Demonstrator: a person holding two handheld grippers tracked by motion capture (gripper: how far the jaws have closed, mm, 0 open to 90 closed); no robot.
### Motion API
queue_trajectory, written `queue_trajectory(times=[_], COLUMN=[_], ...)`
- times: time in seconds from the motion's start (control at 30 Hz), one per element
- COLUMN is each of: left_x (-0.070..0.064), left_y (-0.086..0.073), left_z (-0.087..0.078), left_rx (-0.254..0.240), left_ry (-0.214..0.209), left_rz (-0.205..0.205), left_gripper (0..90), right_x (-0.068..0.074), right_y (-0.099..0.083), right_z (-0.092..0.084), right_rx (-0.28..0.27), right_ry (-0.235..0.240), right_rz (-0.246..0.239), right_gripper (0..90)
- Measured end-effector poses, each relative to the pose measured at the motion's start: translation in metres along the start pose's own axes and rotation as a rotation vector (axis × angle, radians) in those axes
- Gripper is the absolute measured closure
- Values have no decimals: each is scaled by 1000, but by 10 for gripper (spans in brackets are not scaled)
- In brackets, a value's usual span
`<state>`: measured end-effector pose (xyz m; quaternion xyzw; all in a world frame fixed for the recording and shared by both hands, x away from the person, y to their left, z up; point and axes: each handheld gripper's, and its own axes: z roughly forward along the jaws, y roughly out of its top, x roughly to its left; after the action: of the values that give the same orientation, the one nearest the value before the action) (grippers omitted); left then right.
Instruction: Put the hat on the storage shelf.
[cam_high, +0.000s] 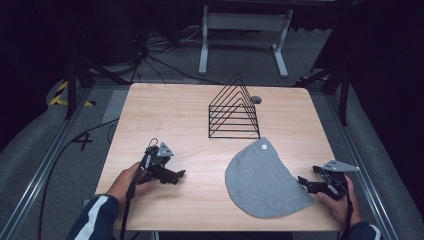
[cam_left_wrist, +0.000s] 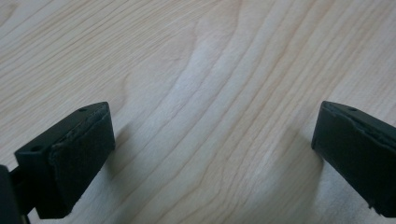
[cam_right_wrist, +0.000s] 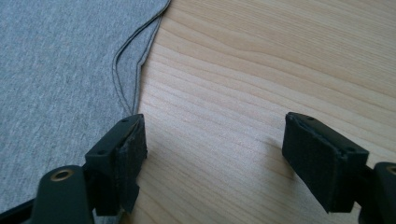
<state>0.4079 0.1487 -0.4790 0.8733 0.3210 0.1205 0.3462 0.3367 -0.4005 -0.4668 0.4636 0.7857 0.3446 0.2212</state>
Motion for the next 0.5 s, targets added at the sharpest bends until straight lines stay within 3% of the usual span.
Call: queue_trajectory(times=[0.27, 0.3, 0.37, 0.4, 0.5], left_x=[2, 2, 1, -1, -6], left_y=[-3, -2, -3, -3, -4], left_z=[-1, -2, -2, -3, -3], left_rx=[-8, -3, -6, -3, -6], left_ry=[6, 10, 19, 33, -3], left_rz=[-17, -16, -32, -38, 11], left_gripper=[0, 0, 0, 0, 0], right_x=[-1, -2, -4, -3, 4], right_y=[0, 1, 5, 6, 11], right_z=[0, -1, -6, -9, -21], right_rx=[3, 11, 53, 43, -8], right_ry=[4, 0, 0, 23, 123], right_rz=[-1, -1, -6, -20, -58], right_gripper=[227, 241, 380, 353, 442])
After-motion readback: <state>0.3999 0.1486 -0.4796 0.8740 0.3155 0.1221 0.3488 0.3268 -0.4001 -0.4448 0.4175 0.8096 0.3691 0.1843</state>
